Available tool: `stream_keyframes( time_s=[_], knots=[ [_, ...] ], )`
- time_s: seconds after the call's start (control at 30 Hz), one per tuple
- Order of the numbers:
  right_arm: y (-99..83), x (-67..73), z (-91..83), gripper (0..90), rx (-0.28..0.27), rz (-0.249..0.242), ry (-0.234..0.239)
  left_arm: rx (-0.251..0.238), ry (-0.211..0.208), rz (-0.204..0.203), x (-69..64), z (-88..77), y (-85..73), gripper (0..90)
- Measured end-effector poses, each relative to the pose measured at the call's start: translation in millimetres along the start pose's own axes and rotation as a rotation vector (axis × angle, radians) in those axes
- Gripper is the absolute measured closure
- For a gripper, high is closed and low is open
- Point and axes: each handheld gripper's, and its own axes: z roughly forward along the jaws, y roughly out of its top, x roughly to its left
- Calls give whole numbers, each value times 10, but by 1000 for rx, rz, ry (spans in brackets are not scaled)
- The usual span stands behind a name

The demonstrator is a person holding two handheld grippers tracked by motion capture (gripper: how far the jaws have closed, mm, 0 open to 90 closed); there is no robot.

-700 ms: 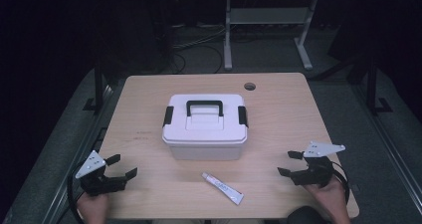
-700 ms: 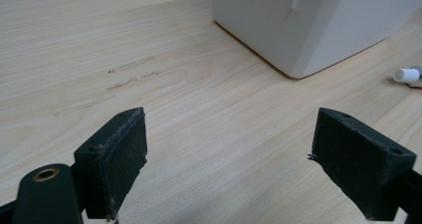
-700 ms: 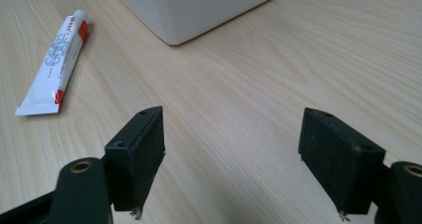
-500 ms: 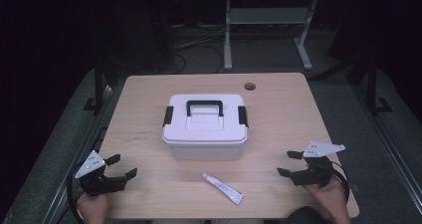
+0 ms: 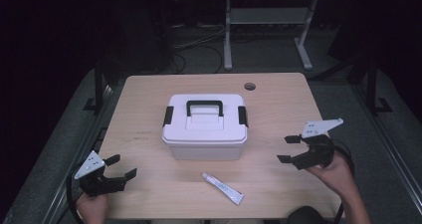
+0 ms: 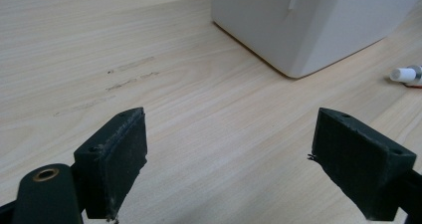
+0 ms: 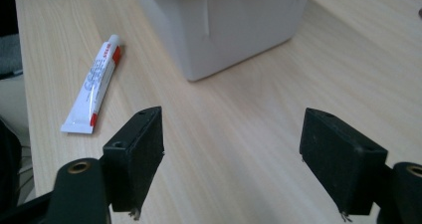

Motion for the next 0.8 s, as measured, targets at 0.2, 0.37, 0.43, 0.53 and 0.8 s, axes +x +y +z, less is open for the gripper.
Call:
stream_keyframes(
  time_s=[0.2, 0.37, 0.43, 0.53, 0.8],
  knots=[
    [318, -118, 14, 238, 57, -47, 43, 1, -2, -2, 7, 4, -2, 134],
    [581, -201, 83, 238, 111, -85, 74, -3, -5, -2, 11, -4, -2, 134],
    [671, -229, 106, 236, 128, -101, 84, -4, -5, -4, 11, -4, -2, 134],
    [814, -276, 140, 231, 148, -114, 109, -5, -4, -4, 10, -6, -3, 134],
    [1161, -370, 187, 218, 175, -142, 137, -10, -5, -10, 20, -10, -4, 134]
  ],
)
